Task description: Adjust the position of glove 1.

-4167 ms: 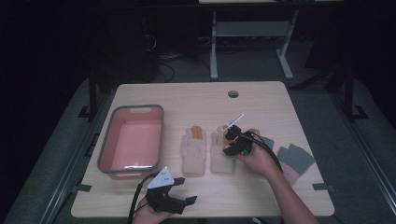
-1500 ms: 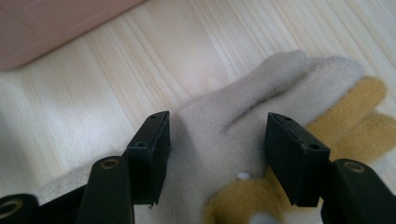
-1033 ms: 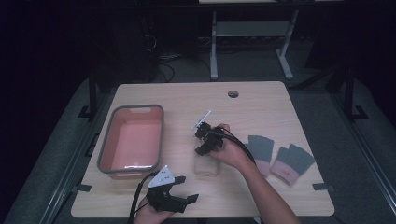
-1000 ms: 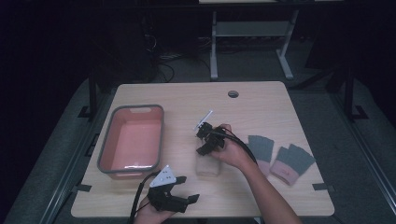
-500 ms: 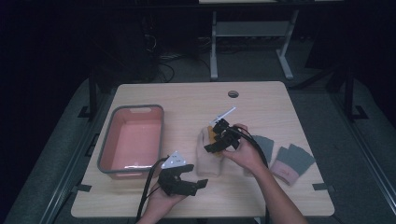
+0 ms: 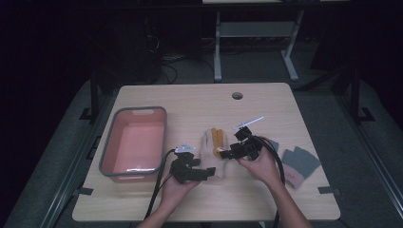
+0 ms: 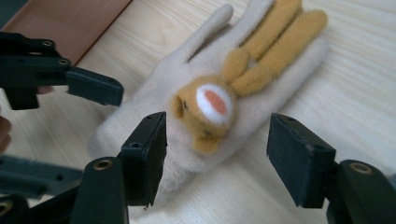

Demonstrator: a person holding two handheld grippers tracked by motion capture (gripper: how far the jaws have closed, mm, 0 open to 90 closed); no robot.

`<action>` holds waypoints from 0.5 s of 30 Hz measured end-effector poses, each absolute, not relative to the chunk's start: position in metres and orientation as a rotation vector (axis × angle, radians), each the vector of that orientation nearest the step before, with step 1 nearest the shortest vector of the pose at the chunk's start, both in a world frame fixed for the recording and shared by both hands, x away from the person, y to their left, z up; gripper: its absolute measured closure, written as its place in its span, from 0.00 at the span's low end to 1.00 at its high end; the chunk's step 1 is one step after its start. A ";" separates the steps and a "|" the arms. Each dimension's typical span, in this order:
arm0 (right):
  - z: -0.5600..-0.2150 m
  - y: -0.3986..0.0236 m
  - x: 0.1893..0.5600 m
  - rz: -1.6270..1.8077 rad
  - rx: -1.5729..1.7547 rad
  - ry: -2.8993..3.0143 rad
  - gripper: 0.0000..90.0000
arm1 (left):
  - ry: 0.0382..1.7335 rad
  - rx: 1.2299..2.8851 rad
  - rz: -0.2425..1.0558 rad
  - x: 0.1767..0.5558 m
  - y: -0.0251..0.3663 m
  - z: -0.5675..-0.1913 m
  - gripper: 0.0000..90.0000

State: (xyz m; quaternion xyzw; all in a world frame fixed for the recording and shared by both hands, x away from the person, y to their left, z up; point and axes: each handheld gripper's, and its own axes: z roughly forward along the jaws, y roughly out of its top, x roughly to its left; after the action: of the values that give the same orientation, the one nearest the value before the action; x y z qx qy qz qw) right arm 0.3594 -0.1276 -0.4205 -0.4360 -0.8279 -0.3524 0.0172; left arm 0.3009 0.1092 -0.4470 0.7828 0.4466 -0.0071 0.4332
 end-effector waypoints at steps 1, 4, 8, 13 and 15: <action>-0.422 -0.129 0.359 -1.106 -1.363 -2.558 0.42 | 1.124 1.945 -0.022 0.302 0.109 -0.448 0.28; -0.429 -0.130 0.357 -1.113 -1.394 -2.508 0.42 | 1.137 1.949 -0.037 0.305 0.108 -0.451 0.28; -0.440 -0.131 0.355 -1.119 -1.436 -2.435 0.43 | 1.167 1.945 -0.039 0.307 0.106 -0.454 0.33; -0.450 -0.132 0.355 -1.138 -1.487 -2.348 0.45 | 1.215 1.951 -0.049 0.311 0.107 -0.458 0.40; -0.453 -0.131 0.355 -1.137 -1.508 -2.316 0.45 | 1.221 1.961 -0.058 0.311 0.106 -0.460 0.43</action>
State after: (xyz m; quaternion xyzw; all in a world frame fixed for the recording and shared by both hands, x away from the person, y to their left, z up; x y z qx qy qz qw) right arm 0.3555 -0.1310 -0.4531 -0.5030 -0.7728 -0.3794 0.0764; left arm 0.3111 0.1063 -0.4597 0.7763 0.4836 -0.0231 0.4036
